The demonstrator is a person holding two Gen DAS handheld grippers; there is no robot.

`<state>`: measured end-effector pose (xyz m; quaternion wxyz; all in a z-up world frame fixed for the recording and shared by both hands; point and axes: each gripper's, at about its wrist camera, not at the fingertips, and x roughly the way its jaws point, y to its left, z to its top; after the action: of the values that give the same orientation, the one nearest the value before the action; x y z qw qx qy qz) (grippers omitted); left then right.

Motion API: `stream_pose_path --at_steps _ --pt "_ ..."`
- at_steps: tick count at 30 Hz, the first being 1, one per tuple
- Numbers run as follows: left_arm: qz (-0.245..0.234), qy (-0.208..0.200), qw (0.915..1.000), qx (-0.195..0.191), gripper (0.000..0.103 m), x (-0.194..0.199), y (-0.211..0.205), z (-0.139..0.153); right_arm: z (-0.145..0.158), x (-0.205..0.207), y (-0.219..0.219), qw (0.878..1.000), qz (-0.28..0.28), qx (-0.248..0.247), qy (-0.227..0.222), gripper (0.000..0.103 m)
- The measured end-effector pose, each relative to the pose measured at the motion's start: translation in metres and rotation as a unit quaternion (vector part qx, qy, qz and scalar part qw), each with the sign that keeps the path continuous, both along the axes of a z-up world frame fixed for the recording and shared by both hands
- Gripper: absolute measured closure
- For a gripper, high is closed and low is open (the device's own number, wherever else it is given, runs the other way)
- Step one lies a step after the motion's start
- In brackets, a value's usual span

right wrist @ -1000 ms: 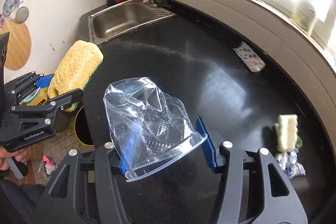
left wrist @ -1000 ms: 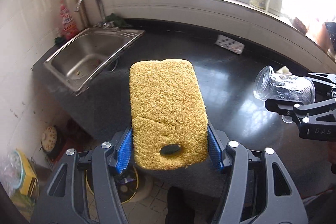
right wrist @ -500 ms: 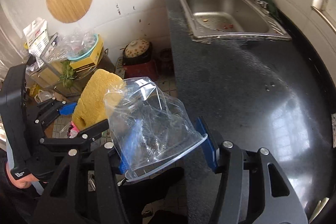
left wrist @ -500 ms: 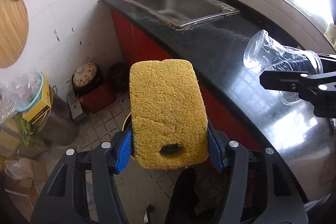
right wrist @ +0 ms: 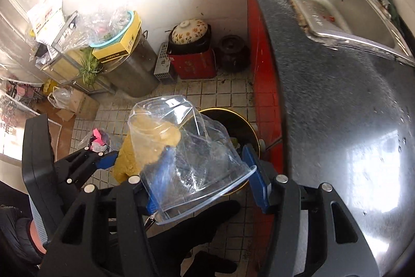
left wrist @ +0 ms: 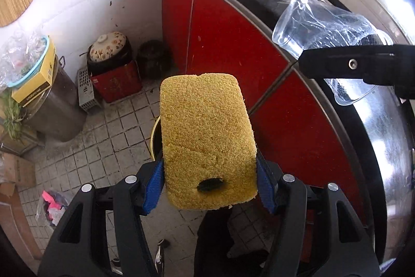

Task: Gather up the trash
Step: 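Carry the sponge and plastic cup to the black bin and release both, then swing both tools back over the countertop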

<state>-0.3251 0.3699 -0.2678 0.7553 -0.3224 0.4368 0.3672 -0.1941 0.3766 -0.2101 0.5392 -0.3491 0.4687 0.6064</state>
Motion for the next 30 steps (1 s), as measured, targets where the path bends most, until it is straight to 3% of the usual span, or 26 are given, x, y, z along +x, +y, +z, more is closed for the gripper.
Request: stream_pose_path --at_steps 9,13,16,24,30 --pt "-0.006 -0.01 0.9997 -0.023 0.043 -0.002 0.017 -0.021 -0.023 -0.011 0.032 1.0 0.006 -0.021 -0.004 0.045" --pt "-0.001 0.005 0.9999 -0.014 0.021 -0.007 0.02 -0.026 -0.024 -0.011 0.037 1.0 0.002 -0.02 0.0 0.027" --pt "0.003 0.007 0.9998 -0.019 0.021 -0.01 0.023 -0.029 -0.02 -0.01 0.037 1.0 0.002 -0.019 0.004 0.026" --pt "-0.002 0.006 0.9999 -0.008 0.021 -0.013 0.02 -0.015 0.004 -0.004 0.017 1.0 -0.004 0.0 0.01 0.025" --pt "-0.028 0.011 0.9989 0.036 0.013 0.005 0.006 0.026 0.054 0.023 -0.023 0.998 -0.051 0.044 0.007 0.019"
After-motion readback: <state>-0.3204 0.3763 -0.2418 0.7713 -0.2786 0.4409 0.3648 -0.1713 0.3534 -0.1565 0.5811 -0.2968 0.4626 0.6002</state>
